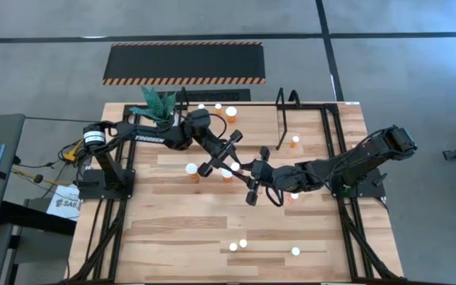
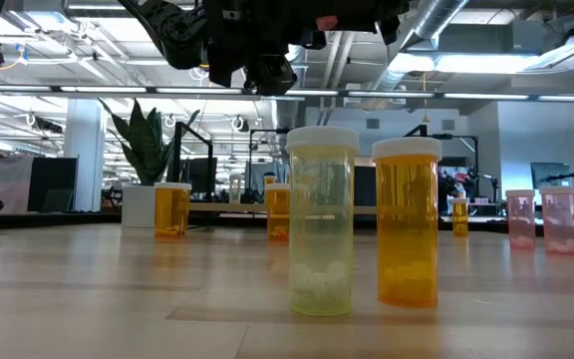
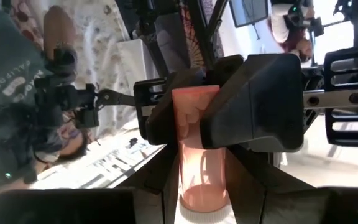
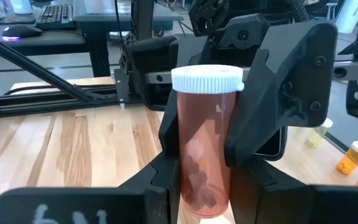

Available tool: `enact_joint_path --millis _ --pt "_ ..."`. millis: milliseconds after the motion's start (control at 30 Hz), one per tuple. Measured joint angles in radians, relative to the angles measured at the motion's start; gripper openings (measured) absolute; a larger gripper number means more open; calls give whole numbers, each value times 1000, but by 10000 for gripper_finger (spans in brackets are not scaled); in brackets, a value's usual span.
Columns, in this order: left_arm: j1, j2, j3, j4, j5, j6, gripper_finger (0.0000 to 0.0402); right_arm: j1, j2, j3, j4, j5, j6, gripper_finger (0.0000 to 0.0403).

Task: Pick and place medicine bottles onto shelf by color
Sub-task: Put the bottom left pink pill bottle on the shelf

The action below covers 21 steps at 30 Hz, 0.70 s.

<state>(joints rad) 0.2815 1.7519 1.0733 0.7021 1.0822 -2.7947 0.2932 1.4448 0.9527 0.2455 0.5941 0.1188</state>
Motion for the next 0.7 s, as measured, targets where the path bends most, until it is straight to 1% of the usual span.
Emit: enact_joint_path --millis 67,267,400,467,633,700 --pt "5 0 0 1 2 -14 94 0 0 0 2 1 1 116" --pt "17 0 0 9 16 -177 94 -2 0 0 7 3 12 116" --pt "21 0 0 10 21 -200 94 -2 0 0 7 3 11 116" --pt "22 0 0 7 18 -160 94 -2 0 0 6 4 7 116" --pt "24 0 -1 -1 -2 60 94 -2 0 0 -4 15 -6 116" --pt "24 0 -1 7 -4 86 94 -2 0 0 -3 15 -7 116"
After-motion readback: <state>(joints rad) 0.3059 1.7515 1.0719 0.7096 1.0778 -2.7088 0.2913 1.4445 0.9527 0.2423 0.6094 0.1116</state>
